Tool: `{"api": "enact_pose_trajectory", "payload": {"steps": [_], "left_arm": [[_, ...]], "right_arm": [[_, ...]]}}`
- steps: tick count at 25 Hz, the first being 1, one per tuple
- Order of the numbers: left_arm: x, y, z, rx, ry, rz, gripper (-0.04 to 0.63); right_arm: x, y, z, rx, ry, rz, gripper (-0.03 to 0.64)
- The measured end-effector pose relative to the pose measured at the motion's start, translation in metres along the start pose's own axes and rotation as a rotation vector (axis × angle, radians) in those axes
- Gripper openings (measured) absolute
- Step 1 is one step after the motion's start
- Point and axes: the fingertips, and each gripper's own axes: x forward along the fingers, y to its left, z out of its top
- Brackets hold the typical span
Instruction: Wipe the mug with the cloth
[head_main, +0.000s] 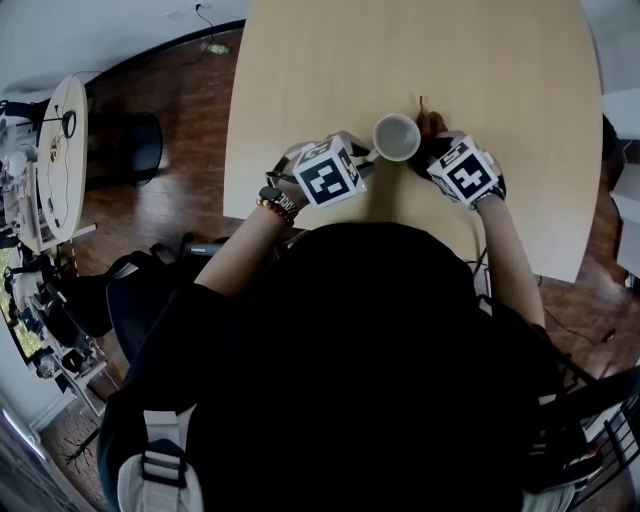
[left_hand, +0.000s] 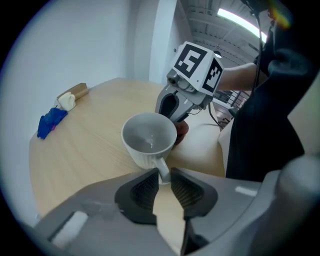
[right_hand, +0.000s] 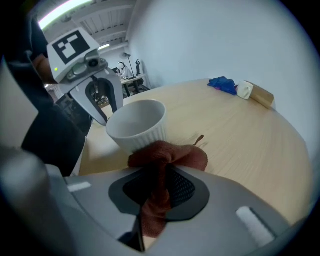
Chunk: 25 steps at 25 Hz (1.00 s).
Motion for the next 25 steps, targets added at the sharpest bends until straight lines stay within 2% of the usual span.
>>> {"api": "enact_pose_trajectory", "payload": {"steps": [4,8,12,15,20,25], "left_arm": [[-0.001,0.009,-0.008,0.142,0.078,0.019,0.083],[-0.003,0.018,-0.010,0.225,0.122,0.026,0.080],[-0.002,0.031,-0.011,0.435,0.176,0.089,0.078],[0.000,0.036,-0.008,0.545,0.205,0.117,0.071],[-0.001,0.041,-0.004,0.631,0.227,0.129,0.064],[0.001,0.041,-0.002,0.641,0.219,0.127,0.064]], "right_arm": [[0.007,0.006,-0.005,-0.038,0.041,0.013,0.064],[0.002,0.005,-0.005,-0.018,0.024,0.021,0.064],[-0.011,0.011,-0.006,0.003,-0.018,0.054,0.064],[-0.025,0.020,-0.005,-0.027,-0.051,0.071,0.064],[-0.053,0.024,0.007,-0.005,-0.121,0.098,0.064],[-0.042,0.021,0.005,-0.025,-0.094,0.105,0.064]]}}
